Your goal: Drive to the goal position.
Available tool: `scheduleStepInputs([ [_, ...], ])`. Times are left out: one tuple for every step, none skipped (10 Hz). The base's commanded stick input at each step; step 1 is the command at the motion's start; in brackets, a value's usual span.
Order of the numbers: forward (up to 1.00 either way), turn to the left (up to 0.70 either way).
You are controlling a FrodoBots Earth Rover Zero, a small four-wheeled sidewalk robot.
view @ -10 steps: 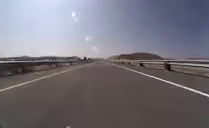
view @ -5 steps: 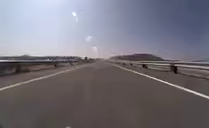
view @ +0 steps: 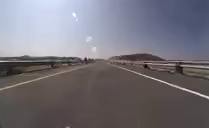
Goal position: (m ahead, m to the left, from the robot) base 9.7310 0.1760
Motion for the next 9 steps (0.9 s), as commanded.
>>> scheduleStepInputs([
  [1.00, 0.00],
  [1.00, 0.00],
  [1.00, 0.00],
  [1.00, 0.00],
  [1.00, 0.00],
  [1.00, 0.00],
  [1.00, 0.00],
  [1.00, 0.00],
  [1.00, 0.00],
])
